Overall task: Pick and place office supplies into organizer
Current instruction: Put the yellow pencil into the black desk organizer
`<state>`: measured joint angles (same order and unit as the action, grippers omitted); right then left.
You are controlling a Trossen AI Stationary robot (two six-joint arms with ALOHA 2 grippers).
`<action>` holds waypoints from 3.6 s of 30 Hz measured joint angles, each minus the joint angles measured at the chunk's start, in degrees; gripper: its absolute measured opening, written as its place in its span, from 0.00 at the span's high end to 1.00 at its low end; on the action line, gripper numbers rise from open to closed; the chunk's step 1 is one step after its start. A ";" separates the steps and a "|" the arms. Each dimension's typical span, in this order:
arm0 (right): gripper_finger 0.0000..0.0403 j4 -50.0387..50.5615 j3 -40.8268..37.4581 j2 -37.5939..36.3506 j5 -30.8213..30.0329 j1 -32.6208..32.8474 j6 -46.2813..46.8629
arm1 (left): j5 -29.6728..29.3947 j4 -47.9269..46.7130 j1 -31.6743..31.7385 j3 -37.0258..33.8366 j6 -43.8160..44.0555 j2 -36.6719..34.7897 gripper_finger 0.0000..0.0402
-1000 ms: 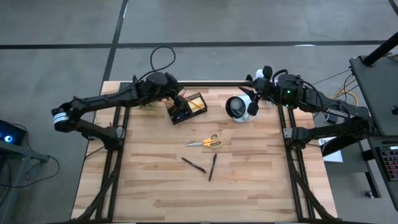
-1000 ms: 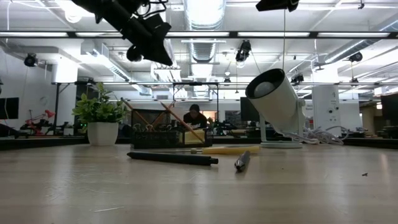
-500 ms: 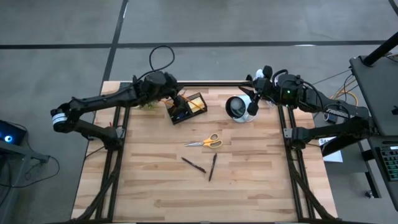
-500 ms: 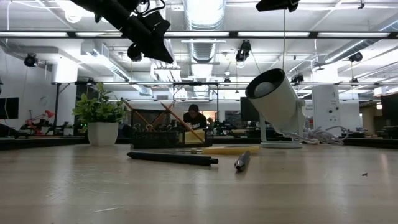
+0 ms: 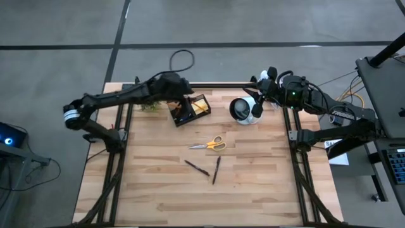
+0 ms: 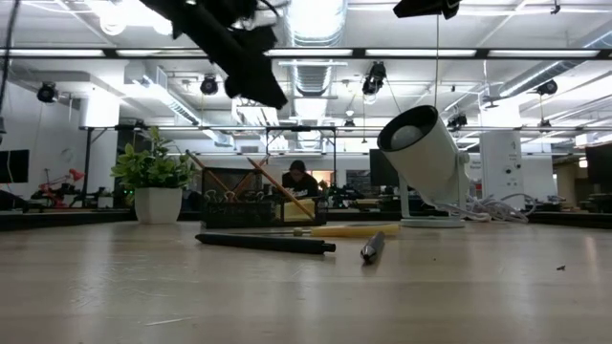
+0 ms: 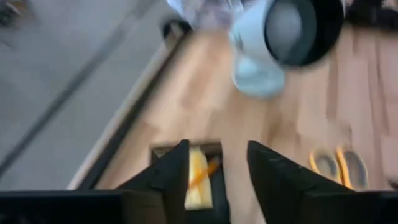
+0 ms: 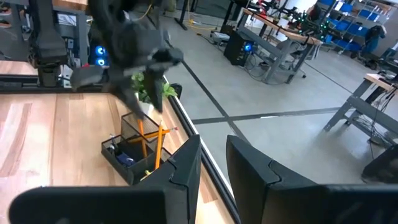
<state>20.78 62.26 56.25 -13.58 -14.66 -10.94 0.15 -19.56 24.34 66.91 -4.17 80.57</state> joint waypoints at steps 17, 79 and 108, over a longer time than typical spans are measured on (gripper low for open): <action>0.84 0.03 -0.02 0.02 -0.09 -0.04 1.97 | -0.79 -39.40 -0.25 36.22 -17.67 27.09 0.53; 0.84 3.02 -0.46 0.04 -0.02 -0.02 1.46 | -19.20 -30.88 -2.34 29.23 -35.38 36.53 0.53; 0.84 2.99 -0.46 0.00 0.00 0.00 1.77 | -22.74 -32.01 -2.43 29.21 -35.25 39.48 0.83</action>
<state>23.77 61.80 56.25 -13.58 -14.66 -9.17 -22.59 -51.57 21.91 96.12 -39.42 120.05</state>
